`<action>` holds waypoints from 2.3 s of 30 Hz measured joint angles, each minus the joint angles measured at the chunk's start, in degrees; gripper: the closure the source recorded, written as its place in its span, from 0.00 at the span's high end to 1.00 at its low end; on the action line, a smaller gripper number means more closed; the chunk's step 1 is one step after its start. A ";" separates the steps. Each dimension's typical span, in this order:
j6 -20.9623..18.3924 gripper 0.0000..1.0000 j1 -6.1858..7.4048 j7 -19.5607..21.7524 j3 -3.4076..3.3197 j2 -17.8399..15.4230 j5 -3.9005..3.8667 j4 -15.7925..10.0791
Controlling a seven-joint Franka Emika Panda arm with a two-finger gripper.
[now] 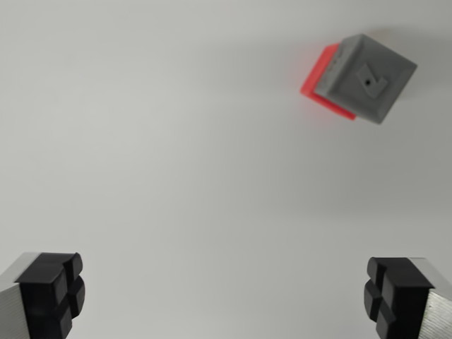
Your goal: Destack cube
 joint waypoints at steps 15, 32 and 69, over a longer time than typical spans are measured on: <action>0.00 1.00 0.00 0.07 -0.03 0.08 0.00 0.00; 2.06 1.00 -0.30 2.06 -0.87 2.43 0.00 -0.01; 11.11 1.00 -2.40 11.80 -4.12 15.31 1.51 2.80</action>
